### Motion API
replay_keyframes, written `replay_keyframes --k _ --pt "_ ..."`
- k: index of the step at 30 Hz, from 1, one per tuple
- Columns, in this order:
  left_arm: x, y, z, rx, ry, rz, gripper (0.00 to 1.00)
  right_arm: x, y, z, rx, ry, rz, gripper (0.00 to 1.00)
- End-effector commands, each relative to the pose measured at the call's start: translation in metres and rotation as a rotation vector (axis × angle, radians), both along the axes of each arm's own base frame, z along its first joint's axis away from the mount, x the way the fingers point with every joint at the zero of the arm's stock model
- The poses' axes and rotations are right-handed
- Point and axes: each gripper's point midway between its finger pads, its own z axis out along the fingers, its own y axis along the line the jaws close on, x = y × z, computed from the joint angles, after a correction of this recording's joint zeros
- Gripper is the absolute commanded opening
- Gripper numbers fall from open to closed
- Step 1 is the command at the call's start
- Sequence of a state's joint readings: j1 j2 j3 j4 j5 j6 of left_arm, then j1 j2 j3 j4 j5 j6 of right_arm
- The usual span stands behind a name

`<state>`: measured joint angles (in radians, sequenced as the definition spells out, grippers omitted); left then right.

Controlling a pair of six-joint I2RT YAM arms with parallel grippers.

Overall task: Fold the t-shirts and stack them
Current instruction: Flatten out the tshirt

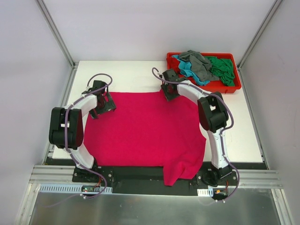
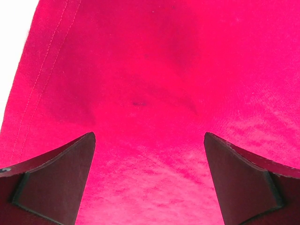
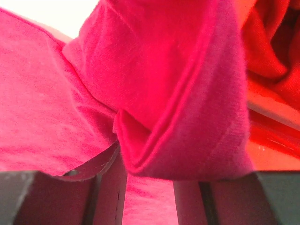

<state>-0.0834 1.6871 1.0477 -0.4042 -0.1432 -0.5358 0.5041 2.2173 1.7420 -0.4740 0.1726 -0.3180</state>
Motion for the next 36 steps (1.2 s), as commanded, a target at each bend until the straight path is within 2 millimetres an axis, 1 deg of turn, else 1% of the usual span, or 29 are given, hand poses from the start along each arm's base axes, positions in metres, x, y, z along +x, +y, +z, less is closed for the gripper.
replay_keyframes --k 1,4,7,8,10,12,16,19,22,25,28,31,32,33,36 --pt "0.005 0.010 0.003 0.033 -0.013 0.030 0.99 0.021 0.005 0.012 0.056 -0.055 -0.019 0.41" --pt "0.005 0.011 0.002 0.038 -0.011 0.031 0.99 0.027 0.006 0.016 0.067 -0.105 -0.026 0.36" --pt "0.005 0.010 0.002 0.037 -0.009 0.031 0.99 0.031 0.003 0.026 0.073 -0.161 -0.045 0.29" --pt "0.005 0.010 0.001 0.037 -0.007 0.031 0.99 0.033 0.002 0.031 0.075 -0.183 -0.051 0.28" --pt "0.005 0.010 0.001 0.037 -0.006 0.031 0.99 0.033 -0.001 0.035 0.073 -0.203 -0.054 0.26" --pt "0.005 0.010 0.000 0.037 -0.004 0.031 0.99 0.031 0.001 0.038 0.081 -0.202 -0.027 0.26" --pt "0.006 0.009 -0.003 0.031 0.004 0.028 0.99 0.016 0.017 0.036 0.076 -0.174 0.100 0.31" --pt "0.006 0.008 -0.003 0.026 0.006 0.026 0.99 0.007 0.025 0.033 0.054 -0.165 0.150 0.36" --pt "0.006 0.007 -0.003 0.022 0.005 0.024 0.99 0.010 0.027 0.034 0.046 -0.173 0.131 0.39" --pt "0.005 0.006 -0.003 0.018 0.007 0.023 0.99 0.012 0.027 0.033 0.050 -0.171 0.110 0.46" --pt "0.005 0.006 -0.004 0.016 0.010 0.020 0.99 0.015 0.026 0.034 0.052 -0.188 0.076 0.48" --pt "0.006 0.005 -0.004 0.011 0.008 0.016 0.99 0.021 0.025 0.032 0.037 -0.198 0.050 0.58" --pt "0.007 0.005 -0.003 0.009 0.006 0.016 0.99 0.023 0.024 0.031 0.032 -0.201 0.037 0.59" --pt "0.006 0.005 -0.004 0.009 0.008 0.016 0.99 0.027 0.022 0.032 0.025 -0.212 0.016 0.59" --pt "0.005 0.006 -0.004 0.015 0.009 0.018 0.99 0.035 0.006 0.033 -0.040 -0.250 -0.069 0.41"
